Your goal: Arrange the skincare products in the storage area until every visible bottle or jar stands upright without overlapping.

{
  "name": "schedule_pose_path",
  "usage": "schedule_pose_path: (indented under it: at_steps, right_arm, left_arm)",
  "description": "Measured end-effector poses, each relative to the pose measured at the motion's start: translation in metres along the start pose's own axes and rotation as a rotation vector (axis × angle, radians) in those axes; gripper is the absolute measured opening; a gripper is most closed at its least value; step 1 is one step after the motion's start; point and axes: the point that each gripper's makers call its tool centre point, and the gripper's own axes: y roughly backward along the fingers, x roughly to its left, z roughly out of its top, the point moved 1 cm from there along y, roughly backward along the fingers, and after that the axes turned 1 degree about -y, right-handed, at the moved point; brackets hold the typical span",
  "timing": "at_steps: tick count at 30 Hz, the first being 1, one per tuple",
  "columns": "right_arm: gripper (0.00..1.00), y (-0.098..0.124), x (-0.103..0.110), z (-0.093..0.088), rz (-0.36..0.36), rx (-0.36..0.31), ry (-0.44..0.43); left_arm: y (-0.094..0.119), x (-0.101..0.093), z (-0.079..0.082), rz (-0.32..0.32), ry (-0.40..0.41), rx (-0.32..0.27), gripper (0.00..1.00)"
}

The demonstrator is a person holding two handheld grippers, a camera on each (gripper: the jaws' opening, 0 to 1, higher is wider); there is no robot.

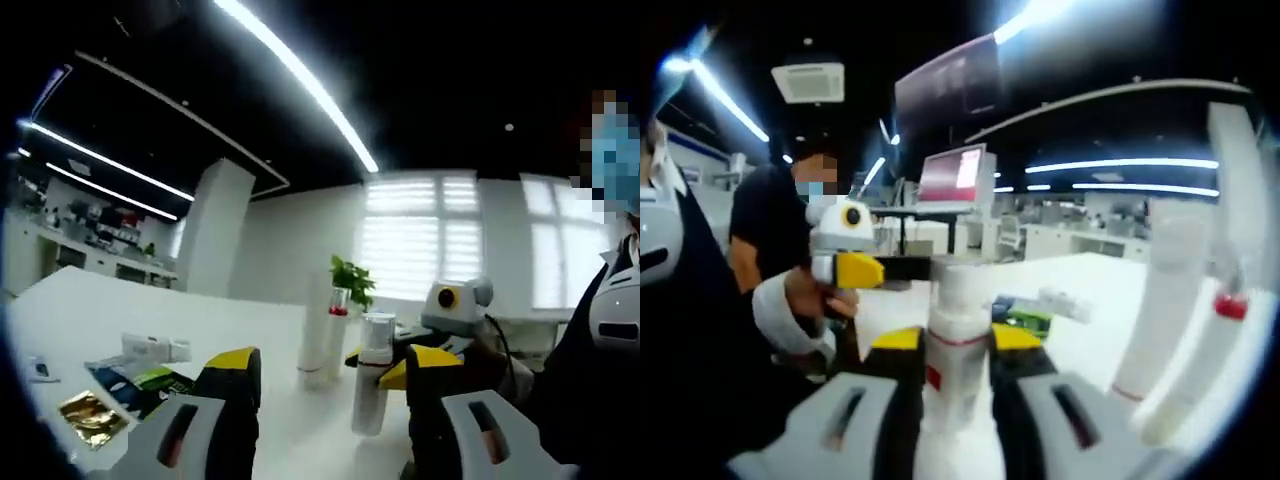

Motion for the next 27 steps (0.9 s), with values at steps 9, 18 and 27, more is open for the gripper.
schedule_pose_path:
  at_steps: [9,18,27]
  right_arm:
    - [0.23,0.02,-0.033,0.009,-0.033,-0.038,-0.024]
    - [0.23,0.037,-0.06,0.001,-0.095,-0.028,-0.017]
    - [0.23,0.051,-0.082,-0.011,-0.136,-0.02,-0.055]
  left_arm:
    - [0.007,0.015,0.002,0.058,-0.006,0.003,0.69]
    - [0.007,0.019,0.002,0.087,-0.031,0.007,0.82]
    - [0.006,0.024,-0.002,0.12,-0.059,0.016,0.96]
